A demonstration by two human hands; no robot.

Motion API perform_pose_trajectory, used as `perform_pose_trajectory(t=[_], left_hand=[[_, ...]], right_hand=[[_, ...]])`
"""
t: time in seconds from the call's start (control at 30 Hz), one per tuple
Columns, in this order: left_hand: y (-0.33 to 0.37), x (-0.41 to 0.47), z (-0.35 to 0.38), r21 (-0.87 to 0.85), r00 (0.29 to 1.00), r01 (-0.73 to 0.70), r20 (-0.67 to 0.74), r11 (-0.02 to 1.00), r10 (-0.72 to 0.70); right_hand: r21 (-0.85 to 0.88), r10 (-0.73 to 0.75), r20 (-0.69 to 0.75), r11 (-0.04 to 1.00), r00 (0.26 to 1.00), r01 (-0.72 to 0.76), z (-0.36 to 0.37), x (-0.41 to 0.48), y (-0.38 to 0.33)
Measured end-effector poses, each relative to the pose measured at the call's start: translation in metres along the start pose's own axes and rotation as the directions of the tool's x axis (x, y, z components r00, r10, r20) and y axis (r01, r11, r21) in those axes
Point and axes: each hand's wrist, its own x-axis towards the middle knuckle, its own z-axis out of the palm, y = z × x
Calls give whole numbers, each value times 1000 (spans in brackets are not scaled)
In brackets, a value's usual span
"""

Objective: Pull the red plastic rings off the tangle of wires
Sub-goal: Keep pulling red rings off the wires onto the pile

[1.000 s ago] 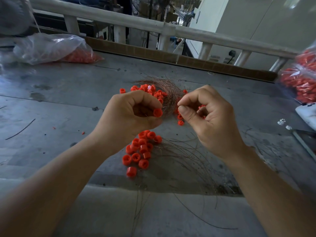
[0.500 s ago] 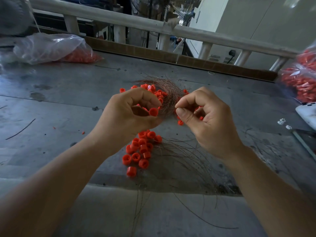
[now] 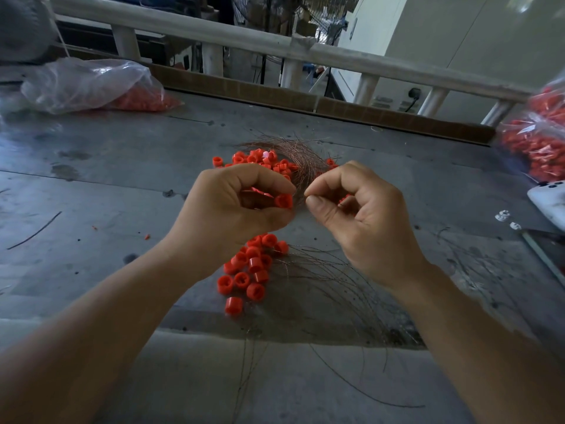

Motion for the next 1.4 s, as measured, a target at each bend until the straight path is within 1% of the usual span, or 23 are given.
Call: perform_pose_trajectory(t=[0.17,0.33,0.5,0.63,0.7,0.77,0.83,0.9,1.4], left_hand=[[-1,1,-1,-67,1000,-8,-21,998,7],[-3,1,-1,-105,1000,-22,-12,994,21],[-4,1,1,-47,999,-49,-2,998,49],[-3,0,1,-75,998,-55,12,996,57],[-3,1,-1,-117,999,-38,13,992,40],[-4,2,-2,-220,999,-1,44,975,11],[-4,1,-3,-343,995,46,95,938,-14],[-3,1,-3,-396,993,68,116,916,-23],[-3,1,-3,-393,995,58,98,918,-21]], right_hand=[[-22,-10,48,1000,999,11,4,-2,1],[-20,7,52,1000,999,-6,4,-2,3],[2,21,43,1000,999,-21,3,-2,0],[-14,10,67,1000,998,-9,4,-2,-1],[-14,26,56,1000,998,-25,3,-1,0],[-11,42,36,999,998,-42,1,0,1],[-2,49,18,999,999,-49,-2,1,0],[-2,53,13,999,999,-53,-4,1,0],[-3,66,8,998,998,-66,-4,0,-1]])
